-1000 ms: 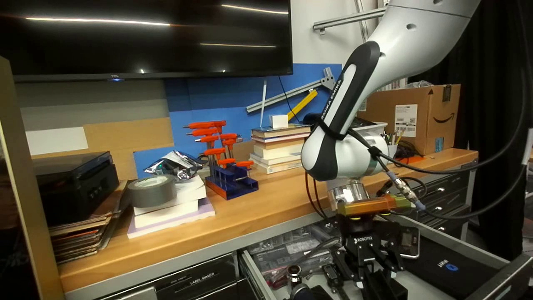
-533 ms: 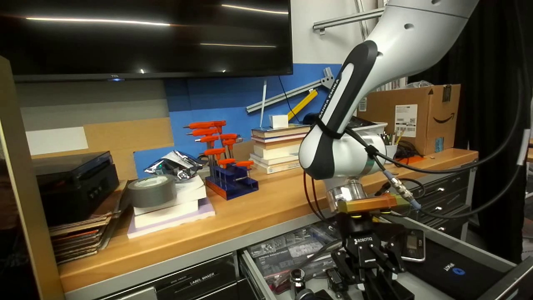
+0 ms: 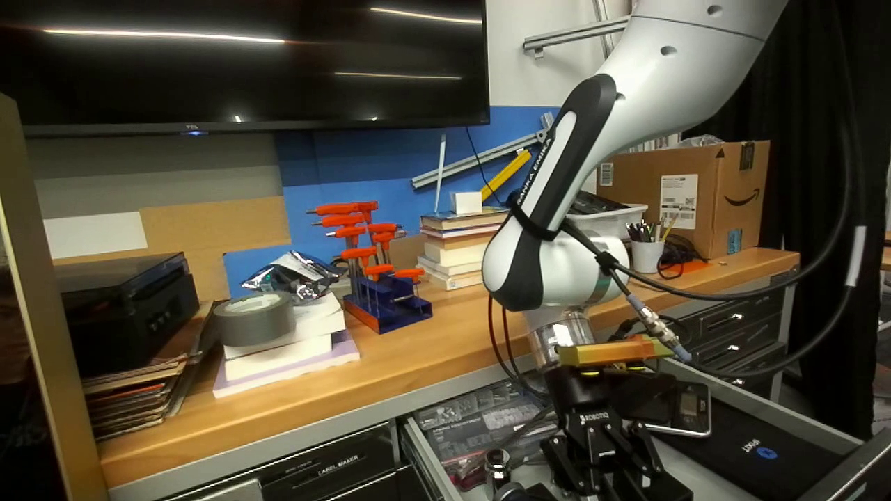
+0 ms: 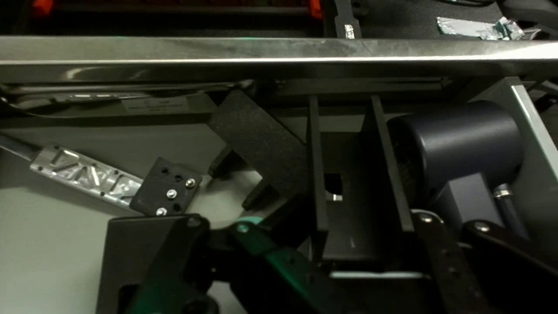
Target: Put the black objects inside the open drawer and close the drawer
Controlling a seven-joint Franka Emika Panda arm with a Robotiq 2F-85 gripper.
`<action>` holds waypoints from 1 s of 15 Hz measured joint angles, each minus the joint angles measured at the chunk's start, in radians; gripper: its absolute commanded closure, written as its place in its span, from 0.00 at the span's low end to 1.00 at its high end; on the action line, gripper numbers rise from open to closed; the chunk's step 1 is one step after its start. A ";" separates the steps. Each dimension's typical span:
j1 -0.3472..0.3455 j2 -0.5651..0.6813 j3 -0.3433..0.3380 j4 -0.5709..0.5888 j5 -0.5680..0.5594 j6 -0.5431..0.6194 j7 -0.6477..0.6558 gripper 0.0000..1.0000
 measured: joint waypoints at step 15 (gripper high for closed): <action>0.000 0.110 -0.004 0.160 0.000 -0.026 -0.042 0.00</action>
